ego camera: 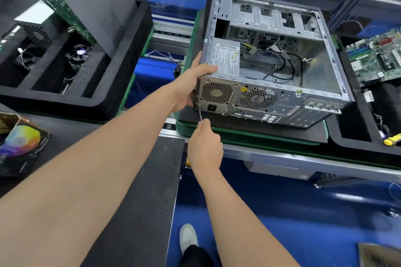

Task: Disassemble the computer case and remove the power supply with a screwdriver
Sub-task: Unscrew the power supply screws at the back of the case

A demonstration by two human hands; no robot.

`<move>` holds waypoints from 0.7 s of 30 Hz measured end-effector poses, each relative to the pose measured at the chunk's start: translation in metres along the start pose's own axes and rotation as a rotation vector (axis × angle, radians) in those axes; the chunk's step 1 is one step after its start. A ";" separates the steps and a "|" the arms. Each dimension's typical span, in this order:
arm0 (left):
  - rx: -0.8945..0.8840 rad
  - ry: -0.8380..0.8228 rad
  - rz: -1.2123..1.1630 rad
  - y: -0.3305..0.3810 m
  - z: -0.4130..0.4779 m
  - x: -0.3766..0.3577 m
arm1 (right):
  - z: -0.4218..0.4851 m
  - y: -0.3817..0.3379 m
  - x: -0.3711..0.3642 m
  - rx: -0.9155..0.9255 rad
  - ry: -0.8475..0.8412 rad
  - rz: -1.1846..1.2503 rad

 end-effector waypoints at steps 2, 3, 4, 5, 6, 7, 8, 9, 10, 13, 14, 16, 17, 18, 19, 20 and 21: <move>-0.014 0.009 0.003 0.001 -0.002 -0.001 | 0.000 0.001 0.001 -0.031 -0.013 0.091; -0.020 0.012 0.004 0.001 -0.002 -0.002 | 0.003 0.004 0.000 -0.079 -0.056 0.199; -0.023 0.016 0.004 0.001 -0.003 -0.002 | 0.005 0.006 -0.003 -0.134 -0.124 0.286; -0.024 0.018 0.003 0.002 -0.004 -0.002 | 0.006 0.007 -0.004 -0.194 -0.204 0.390; -0.024 0.021 0.001 0.002 -0.004 -0.003 | 0.006 0.011 -0.007 -0.259 -0.295 0.487; -0.023 0.024 -0.001 0.001 -0.004 -0.002 | 0.005 0.014 -0.014 -0.329 -0.389 0.626; -0.021 0.027 -0.001 0.001 -0.004 -0.002 | 0.001 0.012 -0.017 -0.390 -0.489 0.825; -0.022 0.029 -0.001 0.001 -0.004 -0.002 | -0.004 0.010 -0.018 -0.452 -0.579 1.041; -0.024 0.030 0.000 0.001 -0.004 -0.002 | -0.006 0.010 -0.019 -0.479 -0.631 1.193; -0.032 0.043 0.002 0.001 -0.003 -0.001 | -0.007 0.008 -0.024 -0.423 -0.753 1.446; -0.036 0.045 0.006 0.001 -0.002 -0.001 | -0.008 0.007 -0.025 -0.390 -0.800 1.506; -0.049 0.048 0.008 0.001 0.000 0.000 | -0.010 0.003 -0.028 -0.359 -0.900 1.638; -0.055 0.051 0.006 0.000 0.001 0.001 | -0.012 0.001 -0.029 -0.361 -0.943 1.723; -0.061 0.057 0.002 -0.001 0.002 0.001 | -0.013 -0.003 -0.030 -0.383 -0.987 1.831; -0.067 0.066 -0.002 -0.001 0.002 0.002 | -0.015 -0.007 -0.031 -0.409 -1.024 1.943; -0.075 0.077 -0.007 -0.002 0.003 0.002 | -0.016 -0.010 -0.031 -0.430 -1.054 2.050; -0.082 0.089 -0.015 -0.002 0.004 0.002 | -0.016 -0.013 -0.032 -0.450 -1.066 2.129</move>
Point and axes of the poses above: each hand's wrist, its own z-axis towards the middle knuckle, its own x-axis out of the back of the hand, y = z × x, the point moved 6 cm from there along z, towards the middle knuckle, and after that the axes turned 9 degrees about -z, right-handed, at the moved point
